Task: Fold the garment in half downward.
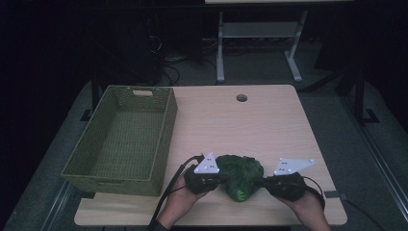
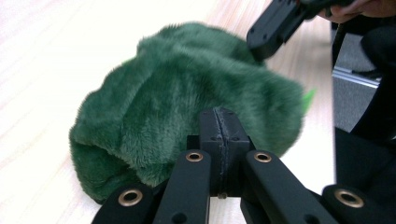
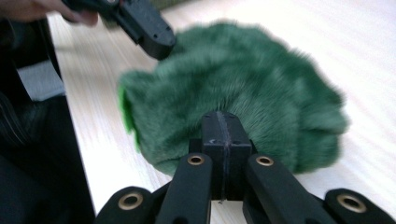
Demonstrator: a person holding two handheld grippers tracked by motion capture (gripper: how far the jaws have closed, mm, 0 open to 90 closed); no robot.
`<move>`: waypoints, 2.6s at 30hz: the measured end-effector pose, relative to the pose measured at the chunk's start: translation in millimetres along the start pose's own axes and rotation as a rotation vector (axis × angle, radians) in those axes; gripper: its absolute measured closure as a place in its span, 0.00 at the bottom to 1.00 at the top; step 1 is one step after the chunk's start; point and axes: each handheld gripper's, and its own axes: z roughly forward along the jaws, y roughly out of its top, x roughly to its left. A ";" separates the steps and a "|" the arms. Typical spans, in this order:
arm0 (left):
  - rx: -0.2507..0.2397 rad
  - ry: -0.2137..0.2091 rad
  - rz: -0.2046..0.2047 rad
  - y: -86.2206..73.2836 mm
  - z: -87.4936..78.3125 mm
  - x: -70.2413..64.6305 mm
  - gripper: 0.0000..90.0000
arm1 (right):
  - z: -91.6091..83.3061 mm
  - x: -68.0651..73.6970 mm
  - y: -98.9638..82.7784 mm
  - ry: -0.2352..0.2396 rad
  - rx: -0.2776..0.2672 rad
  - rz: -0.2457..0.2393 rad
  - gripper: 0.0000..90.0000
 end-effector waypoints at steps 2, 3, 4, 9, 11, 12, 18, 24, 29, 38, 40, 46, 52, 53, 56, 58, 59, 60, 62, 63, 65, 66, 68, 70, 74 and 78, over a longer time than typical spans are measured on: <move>0.038 0.005 -0.003 -5.2 6.8 4.2 1.00 | 9.5 -0.9 -3.1 -0.012 0.043 -0.004 1.00; 0.045 -0.002 -0.018 -8.8 9.7 6.3 1.00 | 14.0 -1.3 -5.7 -0.012 0.064 0.005 1.00; 0.059 -0.003 -0.021 -12.4 12.7 8.4 1.00 | 17.6 -2.1 -9.1 -0.014 0.081 0.006 1.00; 0.105 0.000 -0.045 -25.2 25.6 13.5 1.00 | 32.0 -1.7 -21.1 -0.023 0.163 0.007 1.00; 0.136 0.015 -0.037 -28.5 28.6 16.2 1.00 | 36.8 -0.9 -23.2 -0.033 0.191 -0.003 1.00; 0.147 0.026 -0.037 -30.7 30.8 17.3 1.00 | 37.6 -1.2 -23.7 -0.028 0.183 -0.003 1.00; 0.117 0.024 -0.067 -33.4 30.8 23.4 1.00 | 39.2 -3.0 -23.3 -0.020 0.171 -0.003 1.00; 0.090 0.012 -0.080 -27.6 15.0 18.3 1.00 | 18.1 -7.3 -17.2 -0.039 0.105 0.012 1.00; 0.088 -0.010 -0.059 -20.8 4.2 3.9 1.00 | -4.9 -29.6 -8.9 -0.109 0.050 0.036 1.00; 0.052 -0.056 -0.051 -12.5 3.3 -17.5 1.00 | -6.0 -72.5 11.3 -0.173 0.009 0.071 1.00; 0.060 -0.072 -0.038 -10.8 5.8 -23.3 1.00 | 0.5 -79.2 17.0 -0.164 0.007 0.075 1.00; 0.065 -0.130 -0.027 -12.5 19.0 -39.6 1.00 | 23.0 -88.6 34.9 -0.133 0.032 0.067 1.00; 0.073 -0.105 -0.031 -15.6 35.3 -36.0 1.00 | 47.6 -93.5 44.1 -0.089 0.067 0.053 1.00; 0.078 -0.096 -0.034 -15.9 37.0 -33.6 1.00 | 51.3 -93.9 44.0 -0.077 0.073 0.052 1.00; 0.094 -0.065 -0.042 -17.7 42.6 -28.4 1.00 | 60.4 -94.9 42.5 -0.049 0.109 0.050 1.00; 0.108 -0.060 -0.045 -19.4 46.0 -25.2 1.00 | 65.9 -95.1 40.1 -0.028 0.131 0.051 1.00; 0.113 -0.050 -0.037 -20.1 47.7 -24.0 1.00 | 67.3 -95.6 39.0 -0.024 0.137 0.043 1.00; 0.121 -0.047 -0.048 -21.0 48.9 -23.4 1.00 | 68.9 -94.2 38.1 -0.012 0.144 0.059 1.00; 0.128 -0.036 -0.039 -21.7 50.4 -20.9 1.00 | 71.5 -93.4 35.6 -0.002 0.154 0.049 1.00; 0.136 -0.033 -0.030 -21.3 50.4 -19.4 1.00 | 72.4 -92.7 34.4 0.003 0.156 0.048 1.00; 0.131 -0.022 -0.029 -20.2 50.9 -18.1 1.00 | 73.5 -92.1 32.7 0.011 0.172 0.048 1.00; 0.140 -0.020 -0.023 -19.6 50.3 -16.8 1.00 | 73.4 -91.5 32.4 0.016 0.170 0.057 1.00; 0.147 -0.009 -0.014 -18.9 49.5 -13.4 1.00 | 72.2 -91.6 31.8 0.016 0.171 0.052 1.00; 0.147 -0.001 -0.020 -19.3 48.6 -9.3 1.00 | 70.2 -90.9 31.3 0.015 0.172 0.056 1.00; 0.157 0.003 -0.016 -19.4 45.2 1.4 1.00 | 66.5 -90.5 25.9 0.014 0.160 0.073 1.00; 0.152 0.017 -0.015 -19.4 40.2 13.6 1.00 | 62.4 -88.0 18.8 0.010 0.158 0.079 1.00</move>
